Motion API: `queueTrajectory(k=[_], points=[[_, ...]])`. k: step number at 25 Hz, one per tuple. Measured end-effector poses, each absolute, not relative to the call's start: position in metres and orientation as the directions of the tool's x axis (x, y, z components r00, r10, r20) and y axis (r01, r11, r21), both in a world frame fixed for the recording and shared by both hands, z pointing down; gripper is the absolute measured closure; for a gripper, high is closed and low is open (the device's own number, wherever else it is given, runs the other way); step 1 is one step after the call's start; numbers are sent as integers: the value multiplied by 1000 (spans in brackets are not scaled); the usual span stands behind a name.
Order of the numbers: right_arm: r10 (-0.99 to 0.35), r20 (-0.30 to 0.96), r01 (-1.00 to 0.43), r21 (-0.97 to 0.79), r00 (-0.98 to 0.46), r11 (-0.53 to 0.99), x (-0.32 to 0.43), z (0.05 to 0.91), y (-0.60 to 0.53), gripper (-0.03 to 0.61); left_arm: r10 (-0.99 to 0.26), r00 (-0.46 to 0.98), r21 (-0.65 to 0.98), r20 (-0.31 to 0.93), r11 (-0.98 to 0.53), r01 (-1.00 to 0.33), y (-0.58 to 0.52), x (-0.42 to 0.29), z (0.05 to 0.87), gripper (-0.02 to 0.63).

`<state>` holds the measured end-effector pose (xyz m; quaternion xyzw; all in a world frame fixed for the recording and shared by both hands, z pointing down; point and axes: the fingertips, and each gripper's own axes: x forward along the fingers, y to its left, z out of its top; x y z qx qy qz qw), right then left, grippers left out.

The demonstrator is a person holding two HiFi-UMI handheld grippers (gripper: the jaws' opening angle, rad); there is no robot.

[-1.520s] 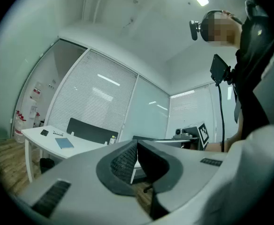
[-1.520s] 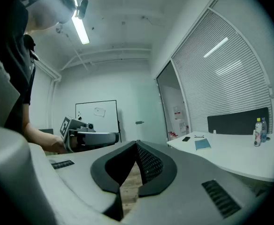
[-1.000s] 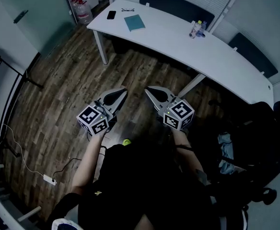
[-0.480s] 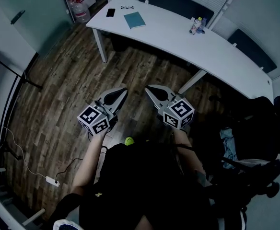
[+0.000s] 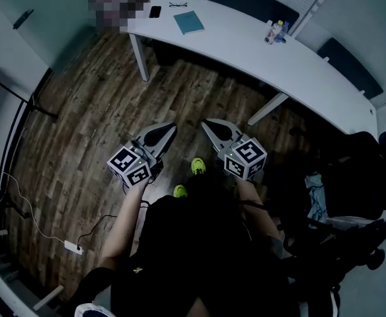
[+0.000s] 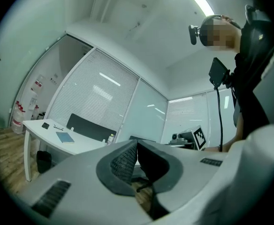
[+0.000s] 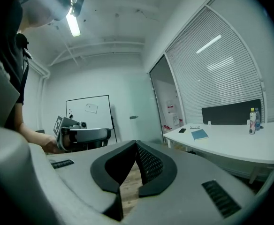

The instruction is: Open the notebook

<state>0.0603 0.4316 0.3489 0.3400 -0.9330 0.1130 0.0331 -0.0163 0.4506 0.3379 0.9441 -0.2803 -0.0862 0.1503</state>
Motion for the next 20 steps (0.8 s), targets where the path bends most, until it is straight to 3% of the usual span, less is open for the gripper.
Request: queueTrajectory(k=[20], points=[[-559,172,-584,-189,-811,789,57,369,310,580,-603,797,349,-26,-752,-558,337,-12,358,594]])
